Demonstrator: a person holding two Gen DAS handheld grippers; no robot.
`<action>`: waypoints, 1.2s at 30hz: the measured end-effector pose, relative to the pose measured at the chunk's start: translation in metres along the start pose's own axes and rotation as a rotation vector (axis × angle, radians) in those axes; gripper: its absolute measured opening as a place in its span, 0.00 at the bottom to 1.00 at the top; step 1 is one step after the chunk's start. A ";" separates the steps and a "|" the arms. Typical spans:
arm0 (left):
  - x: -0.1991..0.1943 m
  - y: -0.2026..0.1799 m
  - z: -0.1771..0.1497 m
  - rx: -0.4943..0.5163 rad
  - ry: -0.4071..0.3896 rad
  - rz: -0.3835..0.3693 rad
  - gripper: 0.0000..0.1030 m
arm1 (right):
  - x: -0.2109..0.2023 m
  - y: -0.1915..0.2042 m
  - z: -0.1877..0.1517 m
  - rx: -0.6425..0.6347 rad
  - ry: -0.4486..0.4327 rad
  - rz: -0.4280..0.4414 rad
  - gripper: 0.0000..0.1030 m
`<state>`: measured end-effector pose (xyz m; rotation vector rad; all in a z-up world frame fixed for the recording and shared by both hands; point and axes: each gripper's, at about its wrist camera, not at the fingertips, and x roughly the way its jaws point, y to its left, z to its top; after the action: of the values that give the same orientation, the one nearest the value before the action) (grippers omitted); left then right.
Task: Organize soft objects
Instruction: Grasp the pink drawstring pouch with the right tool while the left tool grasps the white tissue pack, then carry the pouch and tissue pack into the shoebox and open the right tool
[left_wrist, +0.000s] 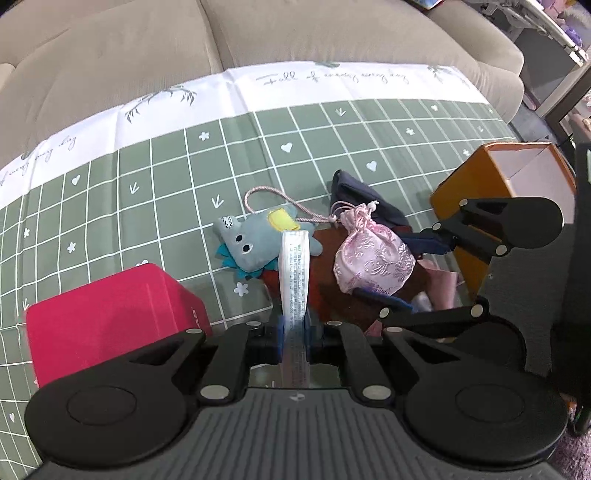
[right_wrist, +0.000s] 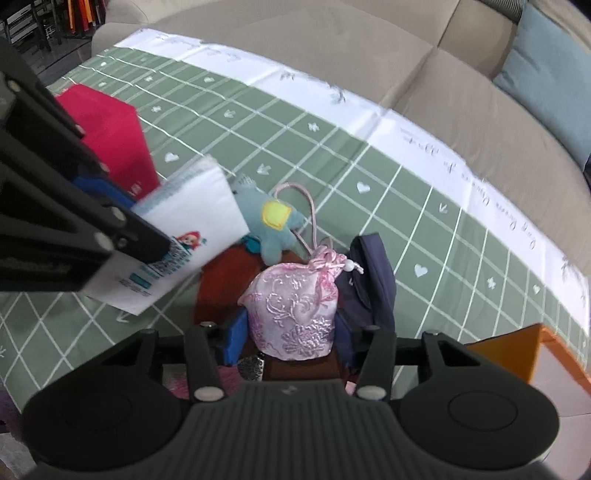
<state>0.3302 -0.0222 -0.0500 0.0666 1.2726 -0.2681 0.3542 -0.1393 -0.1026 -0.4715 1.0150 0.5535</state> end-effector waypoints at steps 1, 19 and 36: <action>-0.004 -0.001 -0.001 0.001 -0.007 -0.002 0.11 | -0.006 0.002 0.000 -0.004 -0.007 0.001 0.47; -0.103 -0.020 -0.048 0.013 -0.187 -0.075 0.10 | -0.127 0.041 -0.024 0.023 -0.169 -0.039 0.48; -0.146 -0.128 -0.037 0.153 -0.296 -0.255 0.10 | -0.254 -0.013 -0.085 0.096 -0.199 -0.120 0.48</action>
<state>0.2266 -0.1151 0.0899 -0.0060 0.9631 -0.5740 0.2014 -0.2539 0.0850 -0.3813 0.8136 0.4336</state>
